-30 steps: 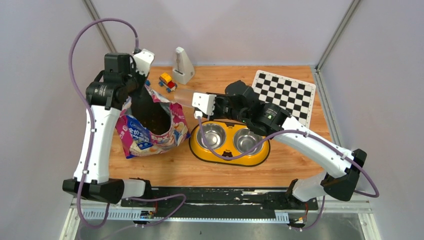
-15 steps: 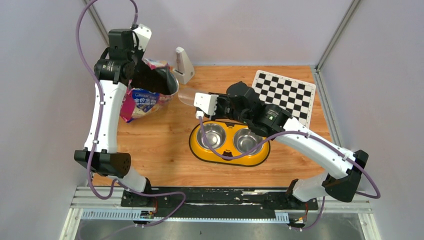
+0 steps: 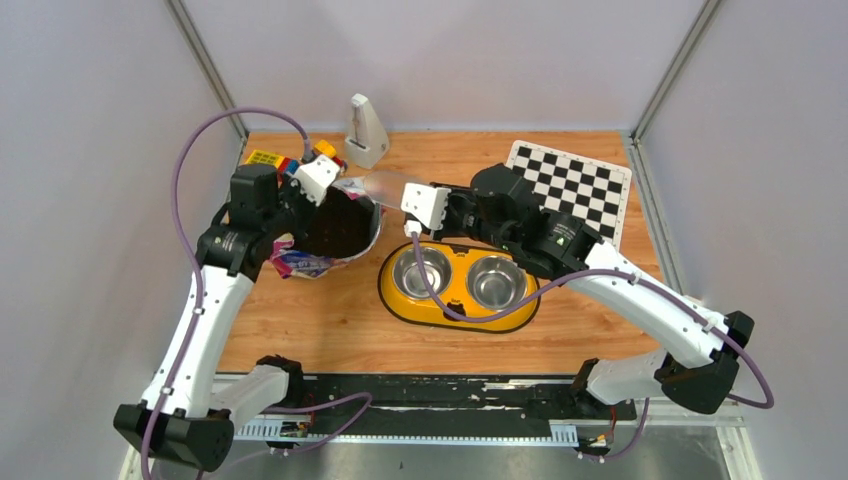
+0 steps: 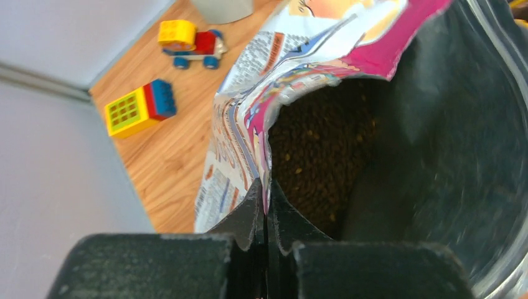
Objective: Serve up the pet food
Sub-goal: Collect the pet food from the pet food bag.
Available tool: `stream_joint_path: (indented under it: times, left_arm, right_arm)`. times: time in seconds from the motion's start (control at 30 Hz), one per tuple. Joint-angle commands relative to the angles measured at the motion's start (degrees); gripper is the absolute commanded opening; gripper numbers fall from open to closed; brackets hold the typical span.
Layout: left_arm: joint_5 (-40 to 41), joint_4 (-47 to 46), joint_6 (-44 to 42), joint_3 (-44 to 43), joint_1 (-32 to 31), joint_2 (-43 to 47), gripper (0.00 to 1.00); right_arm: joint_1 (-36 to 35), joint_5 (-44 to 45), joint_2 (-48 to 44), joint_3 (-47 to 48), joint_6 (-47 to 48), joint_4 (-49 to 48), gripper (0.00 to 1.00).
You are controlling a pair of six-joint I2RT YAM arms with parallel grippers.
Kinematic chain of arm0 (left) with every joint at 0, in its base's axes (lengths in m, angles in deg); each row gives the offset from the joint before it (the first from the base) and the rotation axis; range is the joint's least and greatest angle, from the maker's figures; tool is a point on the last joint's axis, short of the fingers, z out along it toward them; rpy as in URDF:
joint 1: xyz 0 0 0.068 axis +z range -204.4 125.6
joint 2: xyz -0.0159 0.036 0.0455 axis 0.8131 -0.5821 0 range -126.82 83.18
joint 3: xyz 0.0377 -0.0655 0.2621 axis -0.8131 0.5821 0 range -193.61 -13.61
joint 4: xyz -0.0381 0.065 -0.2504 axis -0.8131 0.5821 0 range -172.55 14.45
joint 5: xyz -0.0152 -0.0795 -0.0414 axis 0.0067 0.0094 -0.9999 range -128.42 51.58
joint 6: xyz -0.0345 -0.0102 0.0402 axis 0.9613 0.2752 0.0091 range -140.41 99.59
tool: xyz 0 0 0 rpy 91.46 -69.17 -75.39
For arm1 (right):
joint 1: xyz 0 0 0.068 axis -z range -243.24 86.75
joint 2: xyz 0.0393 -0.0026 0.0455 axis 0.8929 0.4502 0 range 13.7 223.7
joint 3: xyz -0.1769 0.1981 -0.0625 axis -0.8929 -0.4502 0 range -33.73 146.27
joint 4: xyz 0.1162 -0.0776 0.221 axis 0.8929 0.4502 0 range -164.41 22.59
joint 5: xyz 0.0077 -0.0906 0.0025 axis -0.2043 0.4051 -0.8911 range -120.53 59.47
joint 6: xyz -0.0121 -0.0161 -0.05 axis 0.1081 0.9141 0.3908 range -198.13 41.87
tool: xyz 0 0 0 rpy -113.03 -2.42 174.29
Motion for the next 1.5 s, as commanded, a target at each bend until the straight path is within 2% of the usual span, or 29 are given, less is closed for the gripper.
stream_joint_path:
  times: [0.0, 0.2, 0.3, 0.33, 0.4, 0.5, 0.53, 0.67, 0.87, 1.17, 1.27, 1.33, 1.47]
  left_arm:
    - [-11.8, -4.0, -2.7, 3.5, -0.4, 2.5, 0.0]
    - [-15.7, -4.2, -1.0, 5.0, -0.6, 1.4, 0.0]
    - [-8.4, -7.0, 2.4, 4.8, -0.7, 0.4, 0.0]
    - [-2.6, -7.3, 2.8, 3.8, -0.6, -1.0, 0.0]
    - [3.0, -7.4, 4.0, -0.6, 0.9, -2.6, 0.0]
    - [6.7, -6.3, 9.1, -8.4, 7.3, -4.2, 0.0]
    - [10.3, -5.8, 10.1, -11.7, 9.0, -4.8, 0.0]
    - [19.4, -5.3, 10.6, -20.8, 12.9, -6.1, 0.0]
    - [26.2, -1.7, 9.2, -35.4, 14.1, -10.6, 0.0]
    - [33.0, 2.5, 7.9, -51.3, 14.1, -24.3, 0.0]
    - [33.8, 2.1, 8.2, -50.5, 14.1, -24.4, 0.0]
    - [33.0, 1.0, 9.3, -45.4, 14.0, -22.3, 0.0]
    - [26.2, 1.5, 13.5, -30.9, 13.7, -15.6, 0.0]
  right_arm:
    - [0.5, -0.8, -1.8, -0.9, -0.6, -2.3, 0.0]
    - [0.2, -6.0, -0.2, -2.2, 0.7, 1.2, 0.0]
    - [-0.4, -5.9, 1.0, -1.1, 0.5, 1.6, 0.0]
    - [-0.3, -5.7, 1.2, -0.5, 0.5, 1.7, 0.0]
    - [-0.3, -5.1, 1.3, 0.0, 0.4, 1.6, 0.0]
    - [-0.4, -4.6, 1.0, 0.3, 0.3, 1.5, 0.0]
    - [-0.4, -4.5, 0.8, 0.3, 0.1, 1.1, 0.0]
    - [-0.3, -1.9, 0.4, 0.2, -0.3, -0.4, 0.0]
    - [-0.3, -1.5, -0.2, 0.3, -0.8, -1.2, 0.0]
    - [-0.2, -1.8, -1.2, -0.8, -1.1, -1.7, 0.0]
    - [-0.3, -1.9, -2.0, -1.4, -1.1, -1.9, 0.0]
    - [-0.3, -2.4, -2.7, -1.9, -1.1, -1.9, 0.0]
    - [-0.2, -3.5, -4.1, -3.7, -1.0, -1.8, 0.0]
